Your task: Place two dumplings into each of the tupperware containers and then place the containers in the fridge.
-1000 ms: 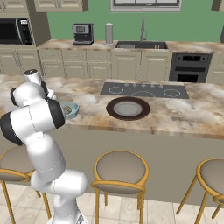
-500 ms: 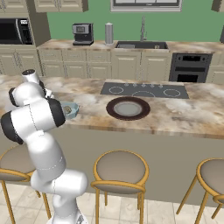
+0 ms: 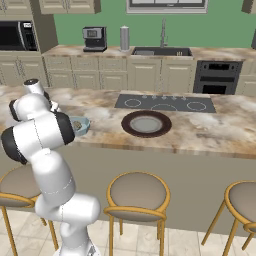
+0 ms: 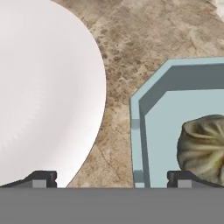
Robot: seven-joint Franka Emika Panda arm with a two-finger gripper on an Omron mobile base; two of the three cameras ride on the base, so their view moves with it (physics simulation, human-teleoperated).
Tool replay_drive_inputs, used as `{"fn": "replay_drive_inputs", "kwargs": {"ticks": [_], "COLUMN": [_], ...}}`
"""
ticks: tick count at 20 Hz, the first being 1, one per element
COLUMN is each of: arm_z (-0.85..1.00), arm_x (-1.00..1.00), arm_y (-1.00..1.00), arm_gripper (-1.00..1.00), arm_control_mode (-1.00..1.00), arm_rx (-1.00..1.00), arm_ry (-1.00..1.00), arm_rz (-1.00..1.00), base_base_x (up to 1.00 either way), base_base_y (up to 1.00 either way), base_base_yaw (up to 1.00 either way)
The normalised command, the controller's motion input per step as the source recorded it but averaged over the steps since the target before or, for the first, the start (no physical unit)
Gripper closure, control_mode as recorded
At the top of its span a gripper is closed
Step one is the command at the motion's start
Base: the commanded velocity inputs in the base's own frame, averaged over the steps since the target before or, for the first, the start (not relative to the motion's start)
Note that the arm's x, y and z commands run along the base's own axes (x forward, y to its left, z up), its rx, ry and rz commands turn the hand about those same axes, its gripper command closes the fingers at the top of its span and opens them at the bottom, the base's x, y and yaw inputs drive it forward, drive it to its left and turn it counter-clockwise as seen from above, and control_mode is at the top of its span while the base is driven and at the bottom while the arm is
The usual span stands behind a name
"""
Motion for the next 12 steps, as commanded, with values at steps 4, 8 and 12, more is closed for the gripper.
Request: {"fn": "replay_drive_inputs", "kwargs": {"ticks": [4,8,12], "arm_z": [0.02,-0.21,-0.29], "arm_x": [-0.04,0.02,0.05], "arm_y": [0.00,0.00,0.00], "arm_gripper": [-1.00,-1.00,-1.00], "arm_control_mode": [-1.00,-1.00,-1.00], "arm_rx": [0.00,0.00,0.00], "arm_ry": [0.00,0.00,0.00], "arm_rz": [0.00,0.00,0.00], "base_base_x": [0.00,0.00,0.00], "base_base_y": [0.00,0.00,0.00], "base_base_yaw": [0.00,0.00,0.00]}}
